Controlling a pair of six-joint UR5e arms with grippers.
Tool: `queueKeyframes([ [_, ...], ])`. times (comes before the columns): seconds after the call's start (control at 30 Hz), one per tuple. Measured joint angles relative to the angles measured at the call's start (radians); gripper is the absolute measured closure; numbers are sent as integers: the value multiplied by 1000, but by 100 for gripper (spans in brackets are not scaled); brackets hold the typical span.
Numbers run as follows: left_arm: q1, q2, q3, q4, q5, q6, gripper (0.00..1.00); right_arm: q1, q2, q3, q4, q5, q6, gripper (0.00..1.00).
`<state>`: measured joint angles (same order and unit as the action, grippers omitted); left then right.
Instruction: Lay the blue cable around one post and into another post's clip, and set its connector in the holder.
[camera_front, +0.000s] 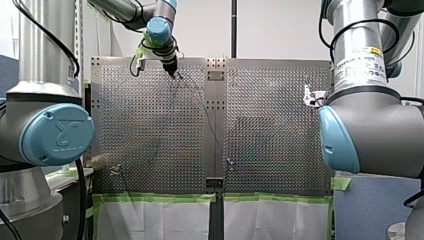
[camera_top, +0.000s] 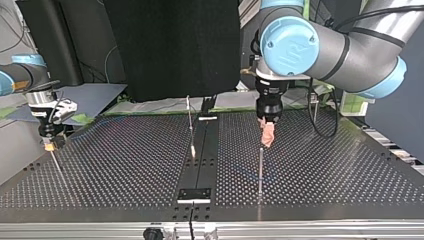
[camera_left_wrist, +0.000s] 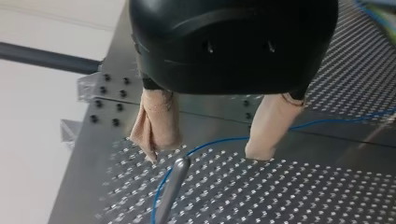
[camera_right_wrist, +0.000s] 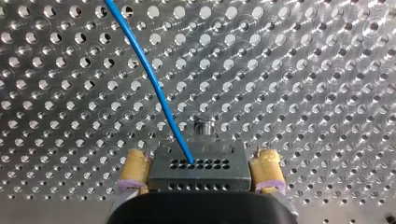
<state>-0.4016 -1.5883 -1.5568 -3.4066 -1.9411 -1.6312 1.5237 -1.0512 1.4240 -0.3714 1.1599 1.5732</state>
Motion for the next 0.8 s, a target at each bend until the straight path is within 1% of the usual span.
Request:
queueKeyframes([
  [0.1, 0, 0, 7, -21, 19, 26, 0, 0, 0, 0, -1, 0, 0, 1],
  [0.2, 0, 0, 18, -16, 42, 52, 0, 0, 0, 0, -1, 0, 0, 1],
  [0.57, 6, 0, 30, 72, 136, 147, 0, -3, 0, 0, 1, 0, 0, 1],
  [0.67, 7, 0, 31, 94, 149, 151, 0, -4, 0, 0, 1, 0, 0, 1],
  [0.8, 9, 0, 31, 124, 141, 128, 0, -4, 0, 0, 1, 0, 0, 1],
])
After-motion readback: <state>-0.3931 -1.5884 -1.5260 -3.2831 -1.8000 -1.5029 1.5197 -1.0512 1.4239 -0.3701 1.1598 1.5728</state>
